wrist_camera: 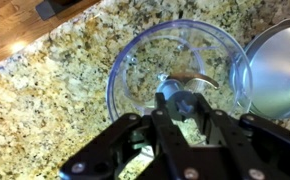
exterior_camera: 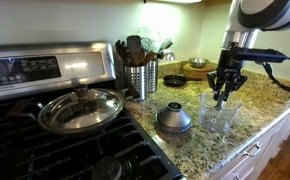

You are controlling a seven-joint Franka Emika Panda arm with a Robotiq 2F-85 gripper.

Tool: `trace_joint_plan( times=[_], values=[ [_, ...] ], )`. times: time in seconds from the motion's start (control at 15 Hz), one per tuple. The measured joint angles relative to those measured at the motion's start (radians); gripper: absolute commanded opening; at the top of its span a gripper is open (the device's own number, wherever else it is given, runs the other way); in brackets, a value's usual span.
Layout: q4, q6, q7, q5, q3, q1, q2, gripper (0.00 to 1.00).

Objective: Assemble the food processor

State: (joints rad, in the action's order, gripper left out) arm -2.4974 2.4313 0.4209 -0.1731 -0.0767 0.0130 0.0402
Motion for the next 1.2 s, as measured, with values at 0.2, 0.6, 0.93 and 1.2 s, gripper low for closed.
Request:
trace_joint_plan(
  times=[0.2,0.6,0.93,1.2],
  values=[
    [0.000,0.031,0.000,-0.001,0.004,0.000,-0.042,0.13],
    [0.009,0.056,0.000,-0.015,0.005,0.002,-0.089,0.13],
    [0.013,0.070,-0.004,-0.023,0.005,0.010,-0.102,0.13],
    [0.017,0.088,-0.005,-0.024,0.004,0.013,-0.142,0.56]
  ],
)
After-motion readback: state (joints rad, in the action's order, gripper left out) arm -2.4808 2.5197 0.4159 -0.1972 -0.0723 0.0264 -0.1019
